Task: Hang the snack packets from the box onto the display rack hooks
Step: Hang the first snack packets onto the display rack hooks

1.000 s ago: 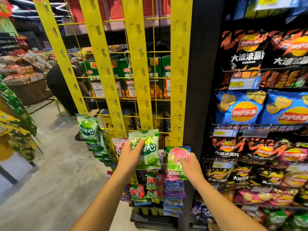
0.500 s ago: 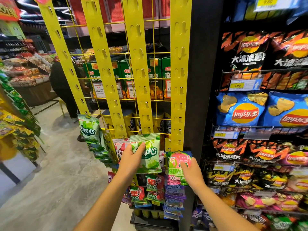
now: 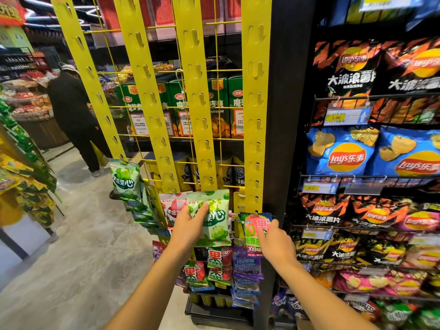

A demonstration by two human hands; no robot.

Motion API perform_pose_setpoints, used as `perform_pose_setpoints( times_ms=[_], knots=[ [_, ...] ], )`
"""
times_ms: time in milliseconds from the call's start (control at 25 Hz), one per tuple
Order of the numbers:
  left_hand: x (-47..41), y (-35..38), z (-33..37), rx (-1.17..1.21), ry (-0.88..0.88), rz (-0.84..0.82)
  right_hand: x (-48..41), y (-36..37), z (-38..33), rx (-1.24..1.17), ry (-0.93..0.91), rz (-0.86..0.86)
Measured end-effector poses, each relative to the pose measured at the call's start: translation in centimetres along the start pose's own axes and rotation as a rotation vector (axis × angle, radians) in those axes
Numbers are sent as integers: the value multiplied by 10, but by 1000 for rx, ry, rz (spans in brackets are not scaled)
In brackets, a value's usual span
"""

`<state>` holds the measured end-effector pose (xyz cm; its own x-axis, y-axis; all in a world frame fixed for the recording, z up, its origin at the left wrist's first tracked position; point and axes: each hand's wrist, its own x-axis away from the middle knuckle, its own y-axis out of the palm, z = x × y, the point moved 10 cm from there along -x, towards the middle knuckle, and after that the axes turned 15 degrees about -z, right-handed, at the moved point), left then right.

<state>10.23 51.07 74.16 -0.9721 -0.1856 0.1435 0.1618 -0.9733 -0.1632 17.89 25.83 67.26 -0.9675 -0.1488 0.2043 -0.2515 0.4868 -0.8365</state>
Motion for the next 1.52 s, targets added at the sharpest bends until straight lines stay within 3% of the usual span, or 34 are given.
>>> perform_pose_setpoints(
  times_ms=[200,600,960,1280,1520],
  knots=[
    [1,4,0,-14,12,-18,6,-23,-13,314,3,13],
    [10,-3,4,74,31,-12,19,-74,-47,535,11,-5],
    [21,-51,23,74,90,32,38,-120,-180,432,-245,31],
    [-8,-175,-1,100,72,169,44,-114,-354,260,-589,62],
    [-10,-242,34,112,110,113,34,-116,-469,60,-718,149]
  ],
)
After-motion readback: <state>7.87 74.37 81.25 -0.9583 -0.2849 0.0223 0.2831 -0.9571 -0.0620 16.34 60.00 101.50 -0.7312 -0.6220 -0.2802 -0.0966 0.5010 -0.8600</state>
